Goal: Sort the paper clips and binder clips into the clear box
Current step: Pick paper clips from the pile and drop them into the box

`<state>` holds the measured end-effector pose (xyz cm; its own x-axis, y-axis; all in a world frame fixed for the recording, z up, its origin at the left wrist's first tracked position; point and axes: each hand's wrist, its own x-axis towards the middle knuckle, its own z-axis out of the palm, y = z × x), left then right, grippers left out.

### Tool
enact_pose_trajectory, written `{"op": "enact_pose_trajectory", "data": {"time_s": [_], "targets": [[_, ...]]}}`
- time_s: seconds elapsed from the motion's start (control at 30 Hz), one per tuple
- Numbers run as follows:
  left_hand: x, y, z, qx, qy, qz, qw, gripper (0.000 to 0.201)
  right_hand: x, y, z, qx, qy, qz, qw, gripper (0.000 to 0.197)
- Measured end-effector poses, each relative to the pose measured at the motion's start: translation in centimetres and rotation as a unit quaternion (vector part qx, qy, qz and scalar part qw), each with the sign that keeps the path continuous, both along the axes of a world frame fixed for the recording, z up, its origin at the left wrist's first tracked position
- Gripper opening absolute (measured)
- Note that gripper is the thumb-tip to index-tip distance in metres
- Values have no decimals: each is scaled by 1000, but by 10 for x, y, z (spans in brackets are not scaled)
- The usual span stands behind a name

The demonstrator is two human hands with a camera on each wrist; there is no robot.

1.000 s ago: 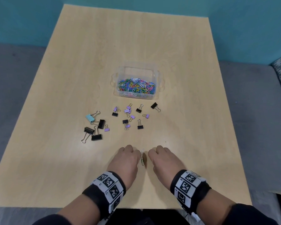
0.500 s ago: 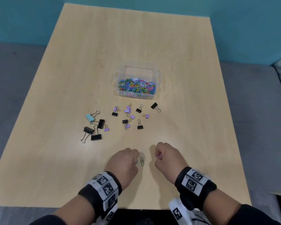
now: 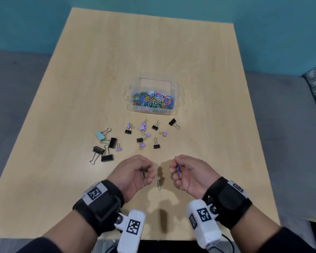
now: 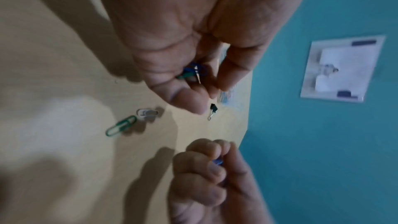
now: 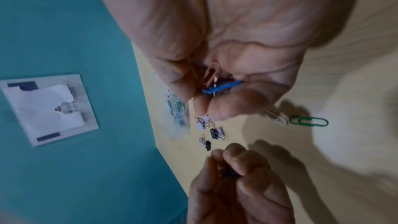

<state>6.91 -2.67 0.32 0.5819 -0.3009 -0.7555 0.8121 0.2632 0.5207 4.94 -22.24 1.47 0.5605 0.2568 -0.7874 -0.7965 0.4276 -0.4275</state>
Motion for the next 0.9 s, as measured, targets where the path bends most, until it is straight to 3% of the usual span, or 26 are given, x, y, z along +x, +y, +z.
{"op": "enact_pose_trajectory", "data": {"time_s": [0.03, 0.07, 0.1, 0.17, 0.2, 0.23, 0.3, 0.33, 0.43, 0.53, 0.73, 0.9], "targets": [[0, -3, -6, 79, -36, -45, 995, 14, 0, 1, -4, -35, -5, 7, 999, 20], [-1, -7, -11, 182, -88, -119, 972, 14, -1, 1, -8, -81, -13, 24, 996, 20], [-2, -10, -15, 289, -152, -215, 920, 13, -3, 0, -12, -135, -28, 51, 989, 21], [-8, -18, -15, 439, -260, -385, 769, 22, -7, 3, -17, -235, -55, 114, 964, 27], [-11, -21, -16, 471, -291, -427, 716, 27, -8, 4, -19, -270, -68, 138, 950, 27], [-15, -24, -15, 483, -307, -444, 689, 30, -9, 5, -19, -304, -91, 165, 934, 24], [-21, -27, -19, 493, -318, -452, 672, 27, -8, 6, -20, -380, -178, 249, 873, 10], [-23, -28, -20, 494, -317, -453, 671, 25, -7, 6, -21, -414, -223, 307, 827, 4], [-28, -27, -18, 497, -313, -443, 677, 16, 1, 13, -24, -471, -305, 475, 678, 11], [-27, -23, -15, 489, -295, -439, 694, 11, 14, 20, -26, -469, -340, 549, 603, 16], [-23, -18, -12, 489, -300, -478, 665, 14, 25, 29, -29, -486, -327, 597, 548, 7], [-24, -21, -15, 487, -322, -473, 660, 19, 25, 35, -28, -493, -306, 587, 565, 12]]}}
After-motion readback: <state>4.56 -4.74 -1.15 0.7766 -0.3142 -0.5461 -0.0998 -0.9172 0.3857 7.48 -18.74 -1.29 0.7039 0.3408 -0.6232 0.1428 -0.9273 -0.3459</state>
